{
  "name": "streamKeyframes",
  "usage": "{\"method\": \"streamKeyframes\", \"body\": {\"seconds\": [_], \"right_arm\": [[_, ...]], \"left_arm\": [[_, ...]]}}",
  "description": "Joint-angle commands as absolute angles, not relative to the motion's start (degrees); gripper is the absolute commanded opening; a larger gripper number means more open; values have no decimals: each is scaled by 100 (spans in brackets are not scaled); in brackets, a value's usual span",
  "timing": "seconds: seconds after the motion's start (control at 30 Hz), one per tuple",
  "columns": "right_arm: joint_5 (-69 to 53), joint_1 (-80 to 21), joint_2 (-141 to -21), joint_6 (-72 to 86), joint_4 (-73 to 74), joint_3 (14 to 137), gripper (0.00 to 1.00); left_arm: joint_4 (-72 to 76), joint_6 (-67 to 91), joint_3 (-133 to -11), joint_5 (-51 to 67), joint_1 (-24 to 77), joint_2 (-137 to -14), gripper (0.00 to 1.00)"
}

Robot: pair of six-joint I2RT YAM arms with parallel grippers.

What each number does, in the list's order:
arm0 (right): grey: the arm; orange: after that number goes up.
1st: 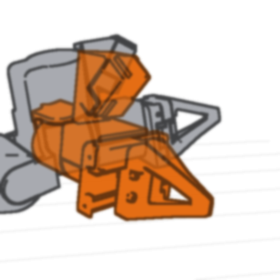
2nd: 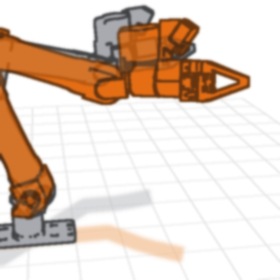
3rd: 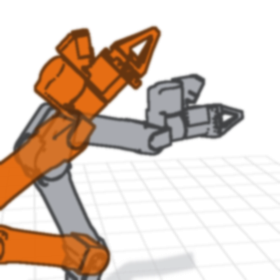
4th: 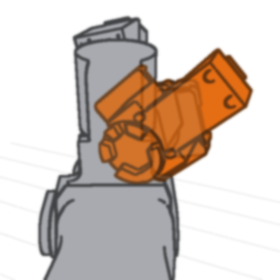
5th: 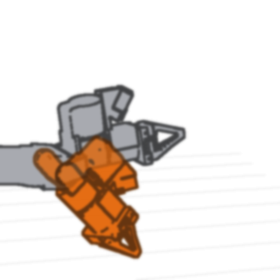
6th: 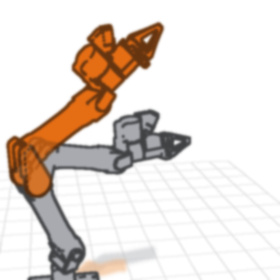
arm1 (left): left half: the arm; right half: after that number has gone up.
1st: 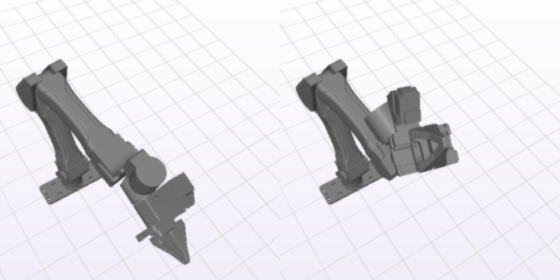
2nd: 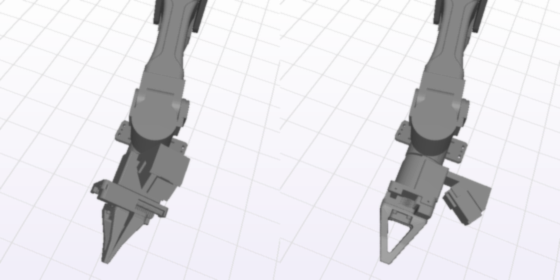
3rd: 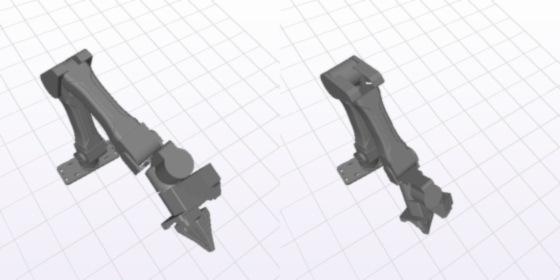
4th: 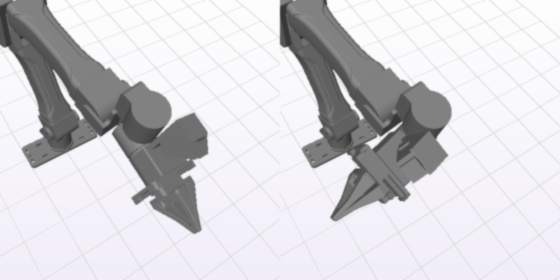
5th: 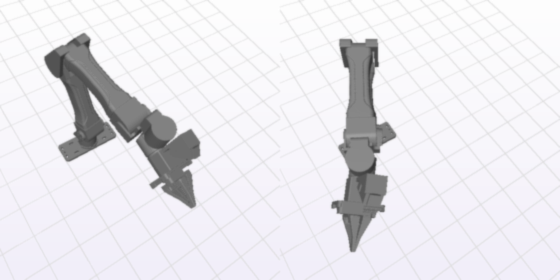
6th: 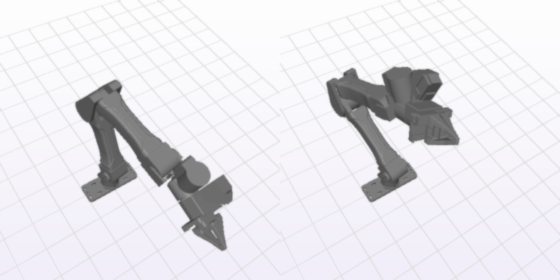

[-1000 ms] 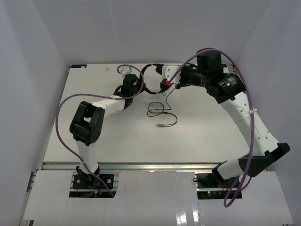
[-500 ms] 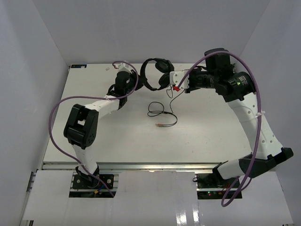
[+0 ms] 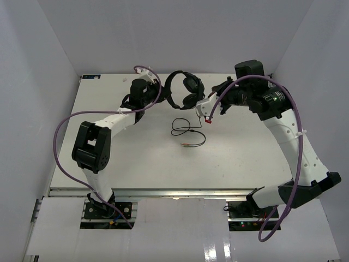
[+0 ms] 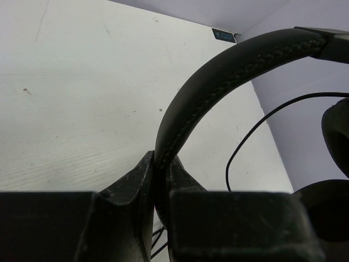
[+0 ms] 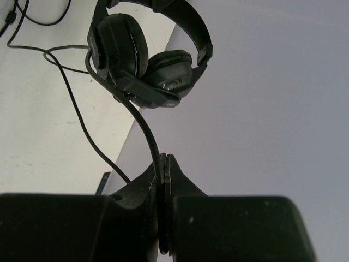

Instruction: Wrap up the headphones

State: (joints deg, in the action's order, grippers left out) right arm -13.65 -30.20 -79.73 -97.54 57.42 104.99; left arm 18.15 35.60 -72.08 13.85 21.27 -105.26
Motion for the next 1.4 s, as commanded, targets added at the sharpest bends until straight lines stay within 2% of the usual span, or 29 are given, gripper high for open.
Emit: {"method": "streamKeyframes", "body": {"seconds": [0.0, 0.27, 0.4, 0.63, 0.87, 1.17, 1.37], "right_arm": [[-923, -3318, -8003, -10824, 5968, 10354, 8], [-646, -3775, -8262, -10342, 5466, 10456, 8], [288, -4027, -8563, -9959, 4593, 10267, 8], [1238, -4254, -9116, -9517, 4494, 10713, 8], [1629, -4220, -9228, -9283, 4332, 10791, 8], [1765, -4184, -9899, -8218, 3619, 12121, 8], [2034, -4104, -10048, -7646, 3612, 12233, 8]], "left_arm": [[1784, 3214, -7802, 1826, 2145, -10373, 0], [1224, 2569, -8039, 1767, 2162, -10350, 0], [1086, 2133, -7942, 1876, 2187, -10219, 0], [1092, 1148, -7244, 2027, 2146, -9616, 0], [1218, 700, -6825, 2857, 1906, -9188, 0], [1765, 1212, -6482, 4656, 1930, -9309, 0], [2238, 1554, -5915, 5080, 1951, -9042, 0]]}}
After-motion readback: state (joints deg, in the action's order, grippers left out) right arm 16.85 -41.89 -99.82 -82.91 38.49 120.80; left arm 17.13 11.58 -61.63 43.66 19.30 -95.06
